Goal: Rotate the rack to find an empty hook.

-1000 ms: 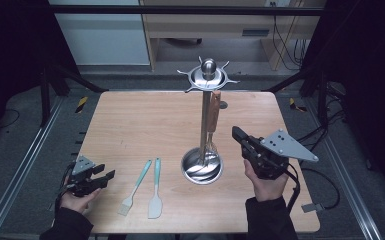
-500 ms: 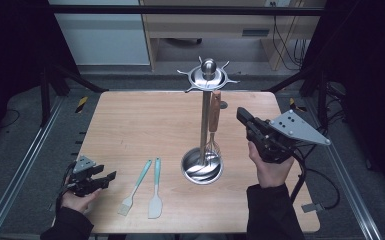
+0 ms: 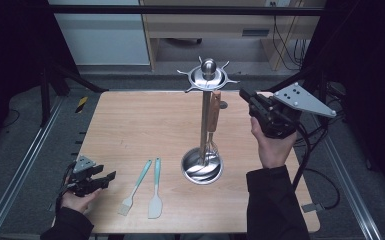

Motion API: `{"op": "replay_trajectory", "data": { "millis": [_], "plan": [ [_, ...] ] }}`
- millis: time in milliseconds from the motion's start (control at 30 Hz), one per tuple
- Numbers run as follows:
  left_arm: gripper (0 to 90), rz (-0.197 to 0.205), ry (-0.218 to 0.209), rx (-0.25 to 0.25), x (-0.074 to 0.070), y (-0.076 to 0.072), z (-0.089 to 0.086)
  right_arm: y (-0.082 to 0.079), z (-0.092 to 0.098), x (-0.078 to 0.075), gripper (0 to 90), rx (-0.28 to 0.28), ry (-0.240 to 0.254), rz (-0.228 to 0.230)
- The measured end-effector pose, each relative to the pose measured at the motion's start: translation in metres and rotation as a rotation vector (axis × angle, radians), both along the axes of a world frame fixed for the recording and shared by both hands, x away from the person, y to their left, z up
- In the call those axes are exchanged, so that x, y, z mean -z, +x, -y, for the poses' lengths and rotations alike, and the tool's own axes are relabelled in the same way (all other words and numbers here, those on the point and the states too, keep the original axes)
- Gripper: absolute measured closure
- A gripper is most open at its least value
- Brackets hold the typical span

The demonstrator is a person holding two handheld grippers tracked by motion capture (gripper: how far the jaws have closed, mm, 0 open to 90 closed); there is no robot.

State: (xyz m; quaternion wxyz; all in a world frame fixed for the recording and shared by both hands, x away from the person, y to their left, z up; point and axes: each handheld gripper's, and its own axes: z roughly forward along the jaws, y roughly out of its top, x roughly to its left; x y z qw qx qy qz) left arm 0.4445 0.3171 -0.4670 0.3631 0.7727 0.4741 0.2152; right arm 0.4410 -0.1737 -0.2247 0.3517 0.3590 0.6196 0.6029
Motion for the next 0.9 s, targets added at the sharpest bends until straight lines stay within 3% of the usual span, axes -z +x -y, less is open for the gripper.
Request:
{"op": "replay_trajectory", "data": {
  "millis": [300,900],
  "plan": [
    [42.0,-0.004,-0.007,0.0,0.0,0.0,-0.001,0.013,0.003,-0.005,90.0,-0.025,-0.003,-0.006],
    [42.0,-0.01,0.0,0.002,0.001,0.001,0.0,0.009,0.002,-0.009,90.0,-0.003,-0.021,0.004]
  ]
}}
